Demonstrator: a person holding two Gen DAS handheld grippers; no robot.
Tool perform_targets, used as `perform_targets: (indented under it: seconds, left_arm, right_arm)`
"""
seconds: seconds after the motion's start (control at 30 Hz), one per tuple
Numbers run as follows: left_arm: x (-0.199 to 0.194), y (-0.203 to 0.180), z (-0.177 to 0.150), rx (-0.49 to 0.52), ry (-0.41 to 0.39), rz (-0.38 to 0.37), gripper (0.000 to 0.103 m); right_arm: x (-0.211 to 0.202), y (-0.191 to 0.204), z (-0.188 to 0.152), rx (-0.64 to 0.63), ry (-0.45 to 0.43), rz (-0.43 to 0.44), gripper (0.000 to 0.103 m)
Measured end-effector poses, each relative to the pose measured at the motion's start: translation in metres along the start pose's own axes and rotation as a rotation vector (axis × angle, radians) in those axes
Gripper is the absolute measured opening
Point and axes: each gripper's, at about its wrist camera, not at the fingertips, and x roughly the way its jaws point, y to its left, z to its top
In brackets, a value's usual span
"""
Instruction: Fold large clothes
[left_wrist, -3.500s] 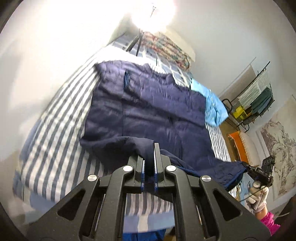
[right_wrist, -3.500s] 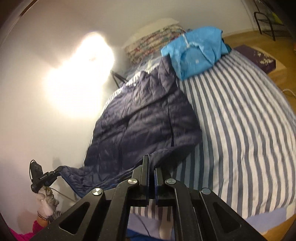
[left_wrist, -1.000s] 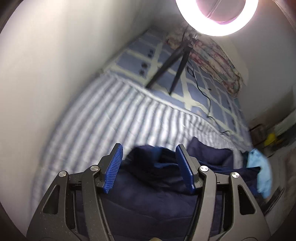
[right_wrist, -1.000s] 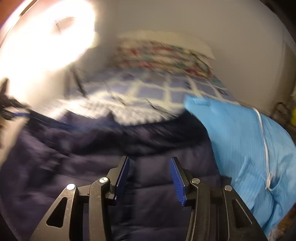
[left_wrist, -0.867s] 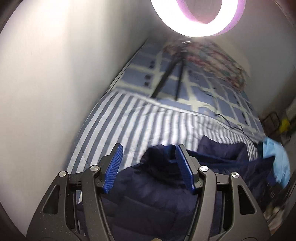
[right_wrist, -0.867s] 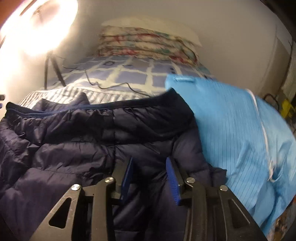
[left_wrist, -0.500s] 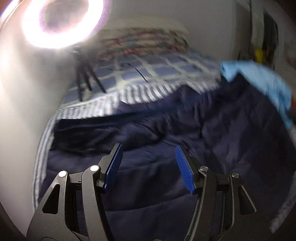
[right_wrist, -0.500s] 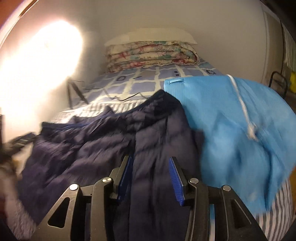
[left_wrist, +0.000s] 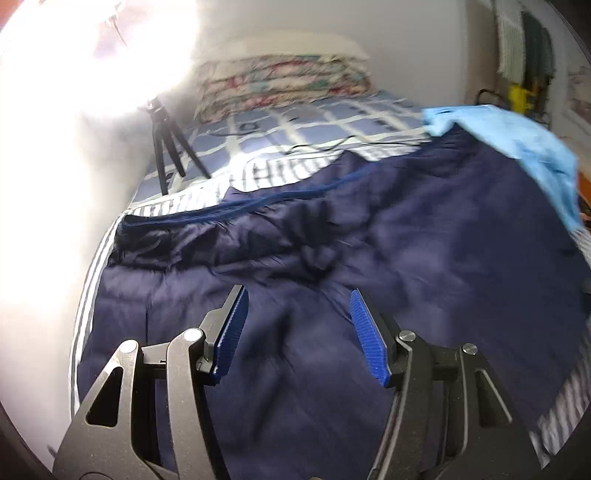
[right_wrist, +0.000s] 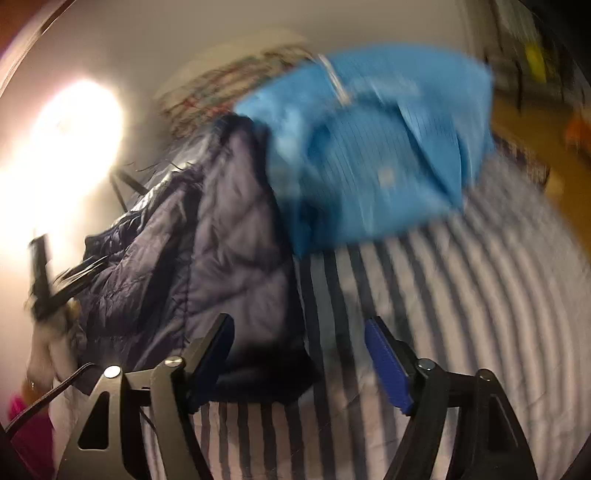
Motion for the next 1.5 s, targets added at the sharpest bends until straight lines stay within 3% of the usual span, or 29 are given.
perform_targets:
  seconds: [0.07,0.2,0.27,0.3,0.37,0.47,0.67,0.8,1.03,1.3,1.5]
  left_arm:
    - [-0.007,-0.016,-0.012,0.027,0.016,-0.03,0.061]
    - [0.022,-0.046,-0.035,0.083,0.086,0.0,0.061]
    - [0.038,-0.053,-0.042,0.116,0.096,0.028,0.061]
    - [0.04,-0.053,-0.043,0.104,0.094,0.029,0.061]
    - [0.034,-0.048,-0.039,0.063,0.116,0.022,0.061]
    - [-0.001,-0.031,-0.034,0.0,0.076,0.011,0.059]
    - [-0.102,0.023,-0.051,-0.146,-0.002,-0.039,0.059]
    - [-0.173,0.053,-0.079,-0.196,-0.082,-0.012,0.059]
    - [-0.241,0.08,-0.133,-0.263,-0.128,0.002,0.059]
    - [-0.287,0.09,-0.179,-0.34,-0.18,-0.019,0.059]
    - [-0.299,0.099,-0.202,-0.371,-0.169,-0.025,0.059]
  right_arm:
    - [0.012,-0.009,-0.005,0.084,0.021,0.069,0.082]
    - [0.022,-0.008,-0.002,0.141,-0.001,0.171,0.082]
    - [0.03,0.002,0.004,0.112,0.02,0.159,0.059]
    - [0.032,0.008,0.006,0.095,0.02,0.14,0.053]
    - [0.028,0.025,0.011,0.032,0.001,0.096,0.022]
    - [0.009,0.05,0.016,-0.056,-0.047,0.049,0.013]
    - [-0.037,0.124,0.019,-0.273,-0.159,-0.005,0.01]
    - [-0.055,0.175,0.014,-0.389,-0.205,-0.01,0.01]
    - [-0.067,0.271,0.003,-0.572,-0.257,0.004,0.009]
    - [-0.032,0.378,-0.035,-0.719,-0.233,0.084,0.009]
    - [0.041,0.462,-0.087,-0.813,-0.117,0.192,0.009]
